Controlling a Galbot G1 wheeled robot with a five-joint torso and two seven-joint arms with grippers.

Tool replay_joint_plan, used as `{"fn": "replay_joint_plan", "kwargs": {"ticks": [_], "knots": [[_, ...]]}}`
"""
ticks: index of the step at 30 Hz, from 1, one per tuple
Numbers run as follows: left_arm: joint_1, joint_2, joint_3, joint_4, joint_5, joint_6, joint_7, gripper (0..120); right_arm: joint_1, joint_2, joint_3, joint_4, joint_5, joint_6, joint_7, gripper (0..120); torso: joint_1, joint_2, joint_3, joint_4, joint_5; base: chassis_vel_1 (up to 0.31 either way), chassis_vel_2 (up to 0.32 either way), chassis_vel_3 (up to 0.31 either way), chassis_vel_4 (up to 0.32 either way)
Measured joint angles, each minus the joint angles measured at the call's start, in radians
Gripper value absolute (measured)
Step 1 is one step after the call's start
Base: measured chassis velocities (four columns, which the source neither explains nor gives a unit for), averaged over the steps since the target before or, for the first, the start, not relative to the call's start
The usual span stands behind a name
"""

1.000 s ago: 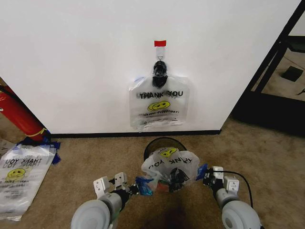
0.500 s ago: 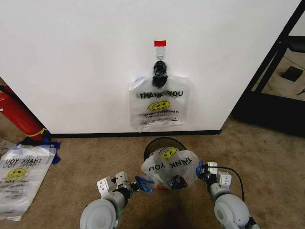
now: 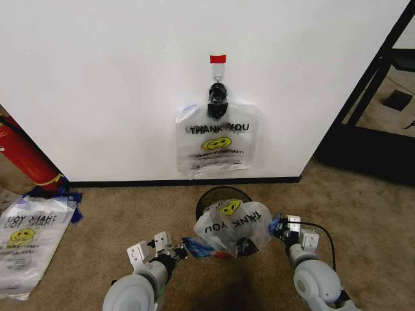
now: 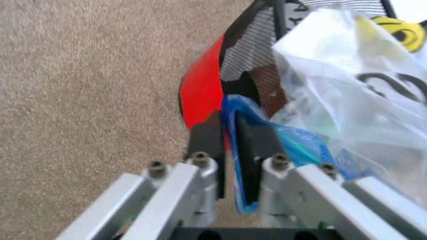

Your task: Pick up the garbage bag from the wall and place it over the trash bin.

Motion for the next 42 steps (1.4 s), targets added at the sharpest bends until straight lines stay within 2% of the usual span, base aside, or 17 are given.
{"fn": "replay_joint_plan", "kwargs": {"ticks": [2, 8, 10, 15, 17, 19, 21, 23, 25, 27, 28, 29, 30, 31, 32, 35, 42], "knots": [[0.009, 0.003, -0.004, -0.010, 0.004, 0.003, 0.002, 16, -0.011, -0.003, 0.003, 0.007, -0.012, 0.007, -0.005, 11, 0.000, 0.000, 0.000, 0.0000, 0.0000, 0.000, 0.000, 0.000, 0.000], [0.108, 0.027, -0.033, -0.100, 0.058, 0.041, 0.013, 42, -0.116, -0.031, 0.045, 0.064, -0.134, 0.070, -0.051, 38, 0.000, 0.000, 0.000, 0.0002, 0.0000, 0.000, 0.000, 0.000, 0.000], [0.117, 0.028, -0.034, -0.107, 0.065, 0.042, 0.014, 44, -0.126, -0.033, 0.051, 0.068, -0.145, 0.077, -0.056, 41, 0.000, 0.000, 0.000, 0.0003, 0.0000, 0.000, 0.000, 0.000, 0.000], [0.216, 0.040, -0.050, -0.192, 0.121, 0.061, 0.020, 68, -0.291, -0.059, 0.128, 0.103, -0.312, 0.209, -0.150, 65, 0.000, 0.000, 0.000, -0.0002, 0.0000, 0.000, 0.000, 0.000, 0.000], [0.225, 0.041, -0.052, -0.200, 0.126, 0.063, 0.020, 71, -0.305, -0.062, 0.136, 0.104, -0.330, 0.226, -0.158, 65, 0.000, 0.000, 0.000, -0.0001, 0.0000, 0.000, 0.000, 0.000, 0.000], [0.247, 0.043, -0.058, -0.211, 0.143, 0.066, 0.023, 81, -0.351, -0.069, 0.164, 0.105, -0.399, 0.303, -0.187, 77, 0.000, 0.000, 0.000, 0.0000, 0.0001, 0.000, 0.000, 0.000, 0.000], [0.262, 0.044, -0.060, -0.213, 0.156, 0.070, 0.026, 86, -0.375, -0.072, 0.184, 0.103, -0.441, 0.368, -0.202, 81, 0.000, 0.000, 0.000, -0.0001, 0.0000, 0.000, 0.000, 0.000, 0.000], [0.282, 0.043, -0.061, -0.214, 0.186, 0.093, 0.029, 98, -0.409, -0.079, 0.239, 0.082, -0.532, 0.502, -0.248, 98, 0.000, 0.000, 0.000, 0.0001, 0.0001, 0.000, 0.000, 0.000, 0.000], [0.288, 0.043, -0.063, -0.214, 0.203, 0.115, 0.032, 100, -0.411, -0.081, 0.270, 0.052, -0.599, 0.594, -0.288, 100, 0.000, 0.000, 0.000, 0.0001, 0.0001, 0.000, 0.000, 0.000, 0.000], [0.289, 0.042, -0.064, -0.214, 0.206, 0.120, 0.033, 100, -0.411, -0.081, 0.277, 0.044, -0.616, 0.618, -0.298, 100, 0.000, 0.000, 0.000, 0.0002, 0.0002, 0.000, 0.000, 0.000, 0.000], [0.290, 0.040, -0.065, -0.214, 0.211, 0.132, 0.035, 100, -0.403, -0.079, 0.302, 0.017, -0.681, 0.718, -0.339, 100, 0.000, 0.000, 0.000, 0.0000, 0.0001, 0.000, 0.000, 0.000, 0.000], [0.290, 0.039, -0.065, -0.214, 0.212, 0.134, 0.035, 100, -0.400, -0.078, 0.306, 0.011, -0.697, 0.741, -0.348, 100, 0.000, 0.000, 0.000, -0.0001, 0.0000, 0.000, 0.000, 0.000, 0.000], [0.285, 0.034, -0.065, -0.214, 0.215, 0.140, 0.036, 100, -0.370, -0.070, 0.335, -0.030, -0.816, 0.898, -0.400, 100, 0.000, 0.000, 0.000, 0.0001, 0.0002, 0.000, 0.000, 0.000, 0.000], [0.279, 0.033, -0.064, -0.213, 0.217, 0.142, 0.039, 100, -0.346, -0.066, 0.346, -0.049, -0.884, 0.981, -0.430, 100, 0.000, 0.000, 0.000, 0.0003, 0.0002, 0.000, 0.000, 0.000, 0.000], [0.279, 0.033, -0.064, -0.213, 0.217, 0.142, 0.039, 100, -0.346, -0.066, 0.346, -0.049, -0.884, 0.981, -0.430, 100, 0.000, 0.000, 0.000, 0.0003, 0.0002, 0.000, 0.000, 0.000, 0.000], [0.253, 0.041, -0.061, -0.212, 0.218, 0.141, 0.048, 100, -0.278, -0.061, 0.337, -0.074, -1.044, 1.101, -0.469, 100, 0.000, 0.000, 0.000, 0.0000, 0.0001, 0.000, 0.000, 0.000, 0.000], [0.238, 0.035, -0.068, -0.211, 0.221, 0.133, 0.059, 100, -0.218, -0.066, 0.307, -0.063, -1.170, 1.164, -0.501, 100, 0.000, 0.000, 0.000, 0.0002, 0.0000, 0.000, 0.000, 0.000, 0.000]]}}
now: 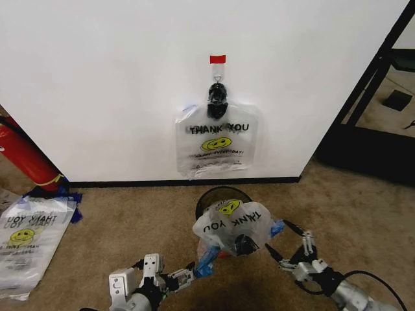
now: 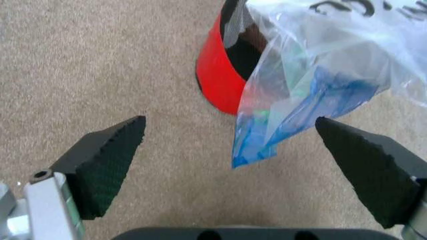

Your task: Pick up the garbage bag from the wall and place it over the trash bin.

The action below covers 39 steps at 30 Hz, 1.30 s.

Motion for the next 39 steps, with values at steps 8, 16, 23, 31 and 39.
{"fn": "replay_joint_plan", "kwargs": {"ticks": [8, 16, 23, 31, 39], "knots": [[-0.014, -0.013, 0.009, 0.001, 0.000, -0.005, 0.004, 100, 0.054, -0.017, -0.065, 0.019, -0.081, 0.016, -0.004, 89, 0.000, 0.000, 0.000, 0.0000, 0.0000, 0.000, 0.000, 0.000, 0.000], [-0.011, -0.009, -0.001, 0.002, -0.005, -0.006, 0.005, 100, 0.046, -0.046, -0.071, 0.055, -0.066, 0.028, -0.032, 63, 0.000, 0.000, 0.000, -0.0002, 0.0000, 0.000, 0.000, 0.000, 0.000], [-0.024, -0.018, 0.019, 0.002, -0.006, -0.007, 0.006, 100, 0.024, -0.069, -0.043, 0.074, -0.039, 0.043, -0.044, 36, 0.000, 0.000, 0.000, -0.0001, 0.0000, 0.000, 0.000, 0.000, 0.000], [-0.021, -0.025, 0.021, 0.002, -0.007, -0.008, 0.008, 100, 0.024, -0.097, -0.071, 0.071, 0.089, 0.007, -0.119, 6, 0.000, 0.000, 0.000, -0.0002, -0.0001, 0.000, 0.000, 0.000, 0.000], [-0.028, -0.034, 0.023, 0.002, -0.007, -0.009, 0.009, 100, 0.112, -0.128, -0.152, 0.029, 0.245, -0.113, -0.131, 0, 0.000, 0.000, 0.000, 0.0000, 0.0001, 0.000, 0.000, 0.000, 0.000]]}}
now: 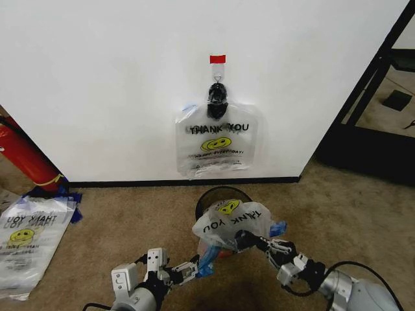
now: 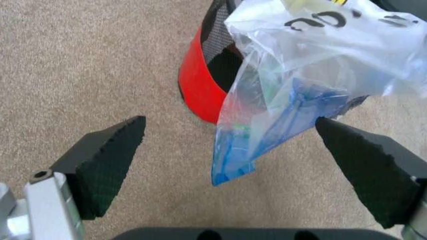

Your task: Pick up the garbage bag from the wall and place it over the trash bin.

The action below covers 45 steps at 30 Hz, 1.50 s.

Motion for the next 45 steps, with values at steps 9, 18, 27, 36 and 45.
{"fn": "replay_joint_plan", "kwargs": {"ticks": [9, 18, 27, 36, 45], "knots": [[-0.009, -0.007, -0.006, 0.008, 0.000, 0.000, 0.002, 100, 0.110, -0.018, -0.114, -0.049, 0.144, -0.095, 0.015, 0, 0.000, 0.000, 0.000, -0.0001, -0.0001, 0.000, 0.000, 0.000, 0.000], [-0.031, -0.007, -0.010, 0.021, -0.004, 0.000, 0.004, 100, 0.202, 0.000, -0.207, -0.125, 0.192, -0.155, 0.057, 0, 0.000, 0.000, 0.000, -0.0002, -0.0001, 0.000, 0.000, 0.000, 0.000], [-0.048, -0.007, -0.007, 0.032, -0.009, 0.001, 0.005, 100, 0.238, 0.024, -0.253, -0.154, 0.207, -0.205, 0.118, 0, 0.000, 0.000, 0.000, 0.0000, -0.0001, 0.000, 0.000, 0.000, 0.000], [-0.049, 0.004, -0.014, 0.028, -0.020, 0.003, 0.006, 100, 0.124, -0.005, -0.128, -0.103, 0.223, -0.108, 0.110, 22, 0.000, 0.000, 0.000, -0.0001, 0.0000, 0.000, 0.000, 0.000, 0.000], [-0.048, 0.023, -0.013, 0.011, -0.021, 0.007, 0.006, 100, -0.057, -0.016, 0.097, 0.013, 0.263, 0.000, -0.027, 56, 0.000, 0.000, 0.000, 0.0000, 0.0001, 0.000, 0.000, 0.000, 0.000]]}}
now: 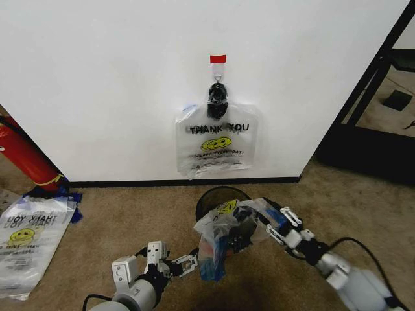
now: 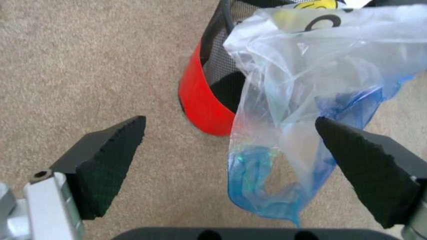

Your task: Pick up the garbage bag from the wall and place it over the trash bin.

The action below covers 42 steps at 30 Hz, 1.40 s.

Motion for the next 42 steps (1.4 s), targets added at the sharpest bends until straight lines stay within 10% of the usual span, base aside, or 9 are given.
{"fn": "replay_joint_plan", "kwargs": {"ticks": [9, 19, 30, 42], "knots": [[-0.033, 0.044, -0.041, -0.011, -0.051, 0.003, 0.000, 100, -0.166, 0.025, 0.155, 0.058, 0.040, 0.115, -0.085, 91, 0.000, 0.000, 0.000, -0.0004, -0.0003, 0.000, 0.000, 0.000, 0.000], [-0.184, 0.160, -0.194, 0.033, -0.183, 0.020, 0.139, 100, -0.173, 0.080, 0.195, 0.098, 0.323, 0.057, -0.105, 100, 0.000, 0.000, 0.000, 0.0004, -0.0003, 0.000, 0.000, 0.000, 0.000], [-0.742, 0.252, 0.222, 0.486, -0.011, -0.040, 0.388, 100, -0.300, 0.308, 0.308, 0.185, 0.564, -0.002, 0.047, 100, 0.000, 0.000, 0.000, -0.0006, -0.0002, 0.000, 0.000, 0.000, 0.000], [-1.016, 0.216, 0.440, 0.701, -0.038, 0.006, 0.448, 100, -0.341, 0.379, 0.311, 0.211, 0.571, 0.009, 0.130, 100, 0.000, 0.000, 0.000, -0.0001, -0.0003, 0.000, 0.000, 0.000, 0.000]]}}
